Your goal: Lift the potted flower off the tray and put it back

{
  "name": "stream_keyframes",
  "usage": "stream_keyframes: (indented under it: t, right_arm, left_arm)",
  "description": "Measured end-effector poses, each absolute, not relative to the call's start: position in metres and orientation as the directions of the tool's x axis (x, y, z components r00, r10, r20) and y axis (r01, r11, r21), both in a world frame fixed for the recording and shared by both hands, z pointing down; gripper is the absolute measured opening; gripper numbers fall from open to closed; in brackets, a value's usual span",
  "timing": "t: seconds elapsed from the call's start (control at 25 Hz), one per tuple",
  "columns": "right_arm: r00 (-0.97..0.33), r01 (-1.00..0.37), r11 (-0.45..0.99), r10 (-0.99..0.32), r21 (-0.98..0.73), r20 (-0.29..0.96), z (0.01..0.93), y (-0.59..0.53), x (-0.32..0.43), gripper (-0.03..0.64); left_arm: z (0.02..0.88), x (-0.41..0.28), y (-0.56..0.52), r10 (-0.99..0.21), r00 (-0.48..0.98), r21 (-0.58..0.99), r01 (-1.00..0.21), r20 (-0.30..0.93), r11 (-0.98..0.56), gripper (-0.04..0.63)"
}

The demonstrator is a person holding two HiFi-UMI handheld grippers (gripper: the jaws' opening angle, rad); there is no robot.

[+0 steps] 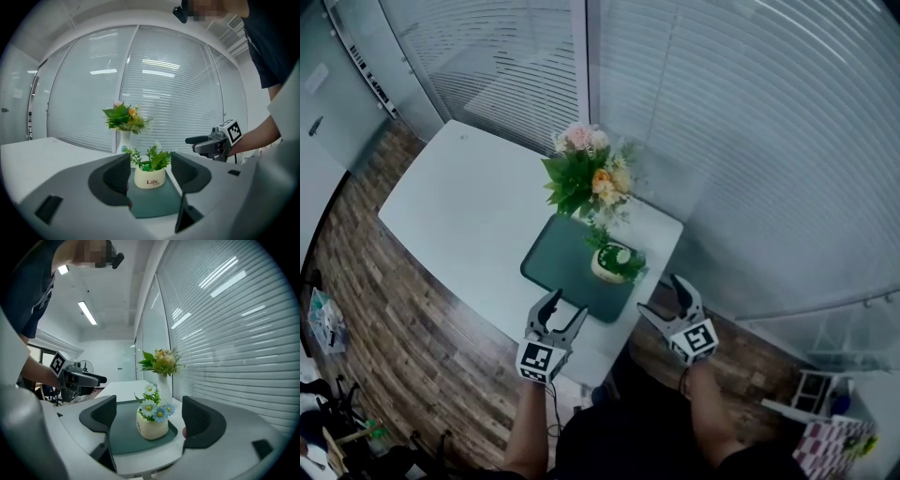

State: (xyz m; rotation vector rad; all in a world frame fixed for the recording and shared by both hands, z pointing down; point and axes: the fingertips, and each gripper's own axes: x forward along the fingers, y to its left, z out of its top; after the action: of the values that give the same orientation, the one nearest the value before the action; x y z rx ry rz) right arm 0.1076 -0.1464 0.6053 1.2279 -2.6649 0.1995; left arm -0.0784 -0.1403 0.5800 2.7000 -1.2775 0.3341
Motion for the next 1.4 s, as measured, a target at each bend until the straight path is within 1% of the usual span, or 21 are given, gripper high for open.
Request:
stream_keyframes:
  t: [0.12,0.28,0.44,0.6,0.84,0.92,1.08,1.28,1.4]
  right_arm:
    - [-0.629,-0.770,0.636,-0.749,-0.041,0.207,0.587,-0.130,0.110,0.405]
    - [-0.610,-0.784,0.620,-0.767,-0.010,0.198,0.570,-0.104,0.123,0.405]
    - [-0.593,-0.792,0.610,-0.776,0.018,0.214,0.569,-0.081,0.131,0.405]
    - [-0.582,-0.797,0.603,-0.782,0.035,0.222,0.565,-0.064,0.132,0.405]
    - [-0.573,-0.800,0.597,-0.788,0.055,0.224,0.557,-0.047,0.134,0.405]
    - [-0.574,-0.801,0.596,-0.792,0.060,0.206,0.551,-0.042,0.132,0.405]
    - [-0.555,-0.820,0.570,-0.814,0.052,0.171,0.539,-0.029,0.136,0.405]
    - [-0.549,-0.819,0.569,-0.813,0.069,0.194,0.537,-0.010,0.129,0.405]
    - [-0.549,-0.821,0.566,-0.818,0.074,0.170,0.529,0.003,0.127,0.403]
  left_arm:
    - [0.570,-0.084,-0.125,-0.755,0.612,0.026,-0.780,0.235,-0.625,0.270]
    - [0.556,-0.097,-0.095,-0.772,0.597,0.022,-0.794,0.219,-0.608,0.270]
    - [0.543,-0.110,-0.072,-0.804,0.563,0.078,-0.825,0.191,-0.559,0.270]
    - [0.541,-0.115,-0.053,-0.800,0.569,0.030,-0.818,0.188,-0.575,0.270]
    - [0.528,-0.118,-0.026,-0.809,0.565,0.095,-0.825,0.163,-0.557,0.270]
    - [0.522,-0.123,-0.020,-0.813,0.564,0.123,-0.826,0.143,-0.551,0.270]
    - [0.514,-0.126,-0.010,-0.818,0.561,0.107,-0.828,0.125,-0.551,0.270]
    - [0.509,-0.128,0.002,-0.812,0.570,0.076,-0.822,0.123,-0.565,0.269]
    - [0.503,-0.127,0.010,-0.806,0.581,0.065,-0.814,0.111,-0.577,0.264]
